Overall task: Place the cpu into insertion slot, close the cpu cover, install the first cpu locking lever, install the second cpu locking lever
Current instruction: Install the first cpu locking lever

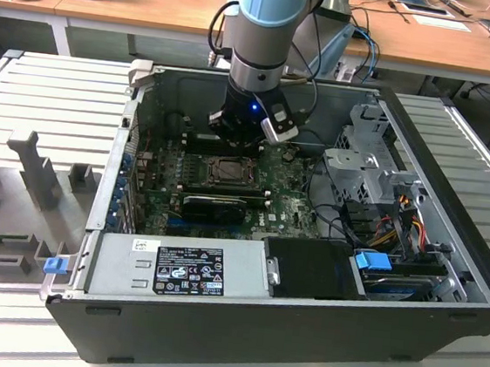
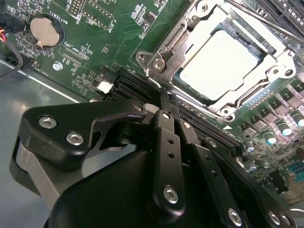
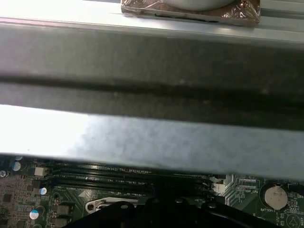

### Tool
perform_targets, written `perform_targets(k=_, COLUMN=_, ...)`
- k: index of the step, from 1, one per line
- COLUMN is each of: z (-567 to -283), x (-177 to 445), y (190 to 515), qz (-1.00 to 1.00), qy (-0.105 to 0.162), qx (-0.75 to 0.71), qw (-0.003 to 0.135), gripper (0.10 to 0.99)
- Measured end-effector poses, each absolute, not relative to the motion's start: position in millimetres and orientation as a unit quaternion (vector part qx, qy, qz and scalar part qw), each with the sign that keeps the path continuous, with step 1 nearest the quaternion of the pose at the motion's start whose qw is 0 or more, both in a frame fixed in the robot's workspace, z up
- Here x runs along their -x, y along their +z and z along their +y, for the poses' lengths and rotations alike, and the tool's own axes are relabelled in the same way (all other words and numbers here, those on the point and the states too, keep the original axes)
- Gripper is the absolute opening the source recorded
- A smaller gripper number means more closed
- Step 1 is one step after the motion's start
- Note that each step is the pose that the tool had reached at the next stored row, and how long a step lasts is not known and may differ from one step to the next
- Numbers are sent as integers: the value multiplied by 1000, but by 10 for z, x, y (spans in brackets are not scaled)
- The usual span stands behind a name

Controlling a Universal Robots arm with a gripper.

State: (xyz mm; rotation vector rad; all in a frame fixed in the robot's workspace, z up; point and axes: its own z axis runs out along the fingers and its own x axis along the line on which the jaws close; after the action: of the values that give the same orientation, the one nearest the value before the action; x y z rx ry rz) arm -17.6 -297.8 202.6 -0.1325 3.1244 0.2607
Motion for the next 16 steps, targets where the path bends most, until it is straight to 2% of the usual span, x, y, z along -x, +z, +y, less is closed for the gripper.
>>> perform_targets(k=16, z=-2992, x=175, y=1992, qz=995, qy=91, qx=42, qw=2, gripper=106)
